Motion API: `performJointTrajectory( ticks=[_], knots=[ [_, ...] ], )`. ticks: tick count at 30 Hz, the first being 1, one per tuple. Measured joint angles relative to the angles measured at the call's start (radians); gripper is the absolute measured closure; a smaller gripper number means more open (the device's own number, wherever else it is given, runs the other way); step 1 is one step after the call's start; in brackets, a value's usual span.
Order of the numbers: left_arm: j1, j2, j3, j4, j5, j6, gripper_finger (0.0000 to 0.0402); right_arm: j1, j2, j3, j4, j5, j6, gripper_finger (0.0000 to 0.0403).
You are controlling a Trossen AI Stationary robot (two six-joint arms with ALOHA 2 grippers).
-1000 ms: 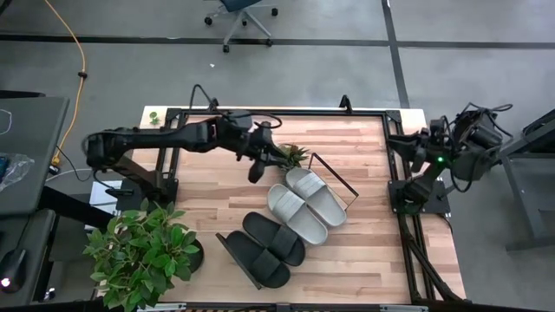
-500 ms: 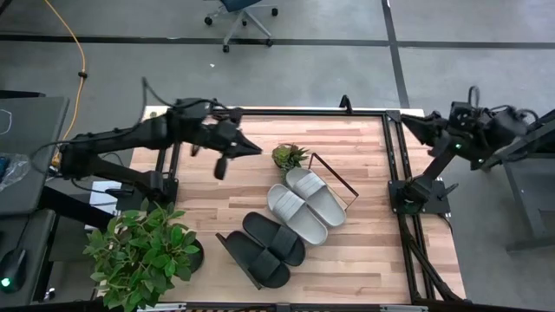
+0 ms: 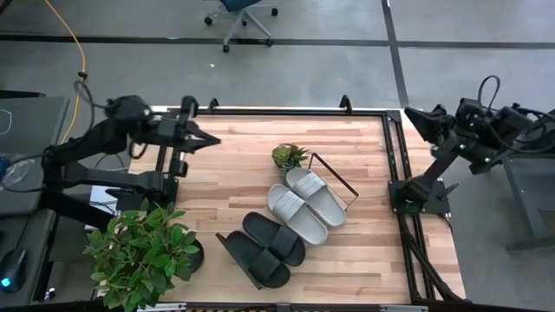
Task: Pick and place slides into the shelf
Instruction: Return to Home Position
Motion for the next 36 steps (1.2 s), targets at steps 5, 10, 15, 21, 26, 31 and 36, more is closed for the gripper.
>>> performJointTrajectory(
  ticks=[5,10,15,21,26,31,36],
  knots=[
    [0.0,-0.128,-0.127,0.09,-0.014,-0.001,0.0401,-0.088,0.049,0.0,-0.001,-0.035,0.041,0.0402],
    [0.0,-0.269,-0.309,0.244,-0.034,-0.085,0.0401,-0.171,0.089,0.0,0.0,-0.092,0.118,0.0403],
    [0.0,-0.405,-0.482,0.396,-0.048,-0.153,0.0401,-0.243,0.118,0.0,0.0,-0.097,0.187,0.0403],
    [0.0,-0.559,-0.672,0.569,-0.071,-0.216,0.0402,-0.294,0.129,0.0,-0.01,-0.126,0.256,0.0403],
    [0.0,-0.668,-0.792,0.673,-0.08,-0.294,0.0402,-0.313,0.136,0.0,-0.016,-0.125,0.276,0.0403],
    [0.0,-0.736,-0.858,0.709,-0.08,-0.336,0.0402,-0.327,0.134,0.0,-0.015,-0.112,0.286,0.0403],
    [0.0,-0.753,-0.895,0.746,-0.053,-0.359,0.0402,-0.327,0.129,0.0,-0.016,-0.09,0.287,0.0403]
  ],
)
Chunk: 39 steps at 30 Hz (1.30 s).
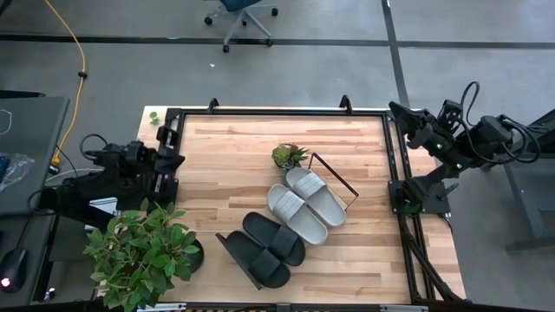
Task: Pick and place slides into the shelf
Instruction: Return to Home Position
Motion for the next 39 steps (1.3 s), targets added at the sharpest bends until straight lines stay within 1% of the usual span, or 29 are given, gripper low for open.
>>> performJointTrajectory(
  ticks=[4,8,13,15,20,24,29,34,36,39],
  knots=[
    [0.0,0.0,-0.033,0.073,0.035,-0.016,0.0402,0.0,-0.001,0.0,-0.001,0.009,-0.003,0.0403],
    [0.0,0.001,-0.068,0.122,0.047,-0.031,0.0402,0.0,-0.002,0.0,-0.007,0.01,0.005,0.0403],
    [0.0,0.001,-0.141,0.221,0.073,-0.077,0.0402,0.0,-0.002,0.0,-0.008,0.021,0.007,0.0403],
    [0.0,0.0,-0.167,0.267,0.078,-0.097,0.0401,0.0,0.0,0.0,-0.009,0.03,0.007,0.0403],
    [-0.003,0.0,-0.203,0.318,0.082,-0.128,0.0401,0.0,0.0,0.0,-0.011,0.032,0.007,0.0403],
    [-0.038,0.001,-0.215,0.31,0.078,-0.079,0.0401,0.0,0.0,0.0,-0.011,0.042,0.008,0.0403],
    [-0.092,0.001,-0.25,0.306,0.03,0.017,0.0401,0.0,0.0,0.0,-0.012,0.042,0.016,0.0403],
    [-0.126,0.001,-0.254,0.216,0.001,0.095,0.0401,0.0,0.0,0.0,-0.013,0.042,0.016,0.0403],
    [-0.126,0.001,-0.254,0.184,0.002,0.126,0.0401,0.0,0.0,0.0,-0.014,0.042,0.016,0.0403],
    [-0.124,0.001,-0.254,0.143,0.035,0.188,0.0401,0.0,0.0,0.0,-0.016,0.041,0.014,0.0403]
  ],
)
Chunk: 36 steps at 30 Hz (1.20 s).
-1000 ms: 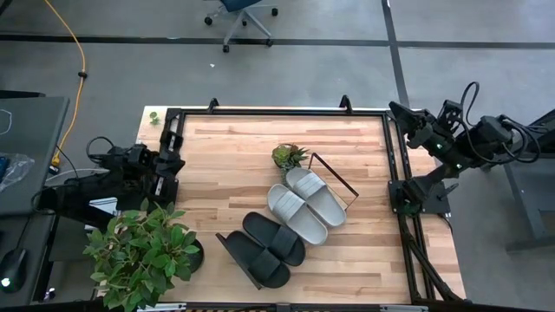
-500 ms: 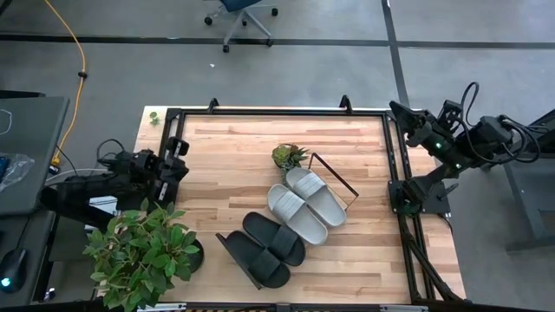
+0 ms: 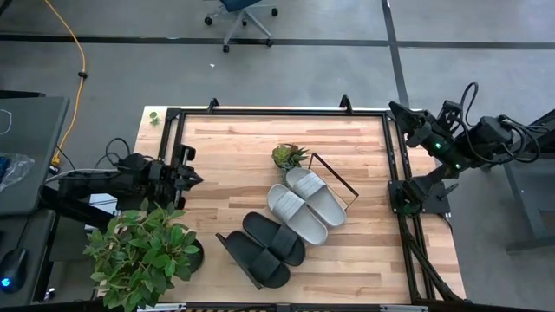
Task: Pick and place slides into the shelf
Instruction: Return to Home Position
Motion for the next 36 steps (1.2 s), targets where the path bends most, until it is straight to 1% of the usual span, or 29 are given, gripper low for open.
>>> performJointTrajectory(
  ticks=[3,8,10,15,17,21,23,27,33,36],
  knots=[
    [0.0,0.0,0.0,-0.051,0.05,0.05,0.0401,0.0,0.0,0.0,-0.008,0.0,0.007,0.0403],
    [0.0,0.0,0.001,-0.146,0.053,0.031,0.0401,0.003,-0.019,0.0,-0.011,-0.005,0.008,0.0403],
    [0.0,0.0,0.001,-0.16,0.054,0.016,0.0401,0.003,-0.029,0.0,-0.011,-0.005,0.007,0.0403],
    [0.0,0.0,0.002,-0.204,0.079,0.025,0.0401,0.003,-0.051,0.0,-0.035,-0.004,0.009,0.0403],
    [0.0,0.0,0.002,-0.247,0.077,0.039,0.0401,0.003,-0.053,0.0,-0.045,-0.004,0.009,0.0403],
    [0.0,0.0,0.002,-0.347,0.041,0.078,0.0401,0.003,-0.058,0.0,-0.055,-0.004,0.011,0.0403],
    [0.0,0.0,0.002,-0.406,0.006,0.1,0.0401,0.003,-0.06,0.0,-0.065,-0.003,0.024,0.0403],
    [0.0,0.0,0.002,-0.481,-0.038,0.128,0.0401,0.003,-0.06,0.0,-0.067,-0.014,0.026,0.0403],
    [0.0,0.0,0.002,-0.491,-0.053,0.156,0.0401,0.003,-0.061,0.0,-0.067,-0.028,0.025,0.0403],
    [0.0,0.0,0.002,-0.491,-0.054,0.156,0.0401,0.003,-0.075,0.0,-0.067,-0.076,0.027,0.0403]
  ],
)
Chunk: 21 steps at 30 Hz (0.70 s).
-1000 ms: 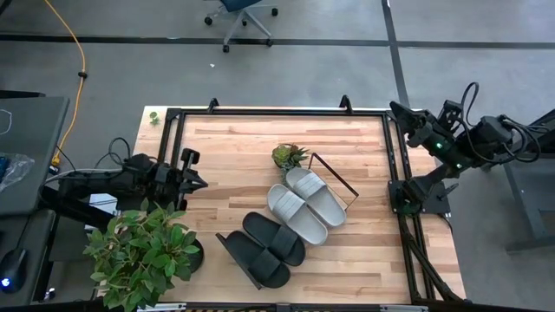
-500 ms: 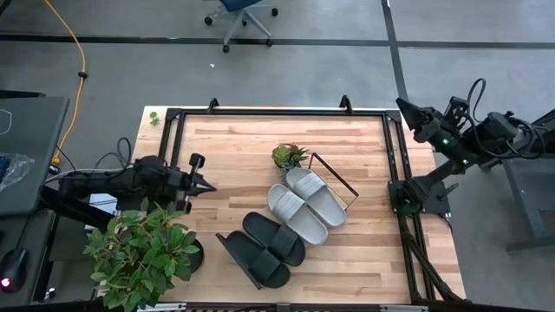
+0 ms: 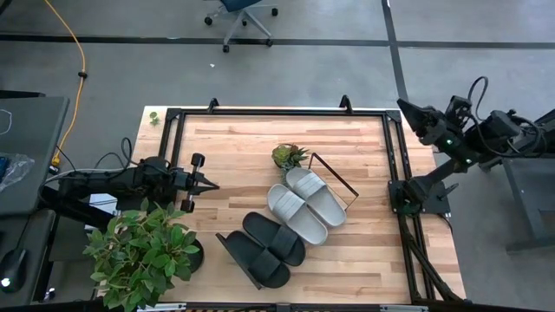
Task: Pick and place slides into the shelf
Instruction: Return to Home Position
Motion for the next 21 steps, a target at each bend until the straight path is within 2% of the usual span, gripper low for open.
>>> performJointTrajectory(
  ticks=[7,15,21],
  knots=[
    [0.0,0.0,0.0,0.0,-0.003,0.007,0.0401,0.0,-0.066,0.0,0.0,-0.169,-0.023,0.0403],
    [0.0,0.0,0.0,0.0,-0.007,0.043,0.0401,0.0,-0.157,0.0,-0.01,-0.353,-0.163,0.0403],
    [0.0,0.0,0.0,0.0,-0.007,0.043,0.0401,0.0,-0.246,0.0,-0.174,-0.58,-0.175,0.0403]
  ],
)
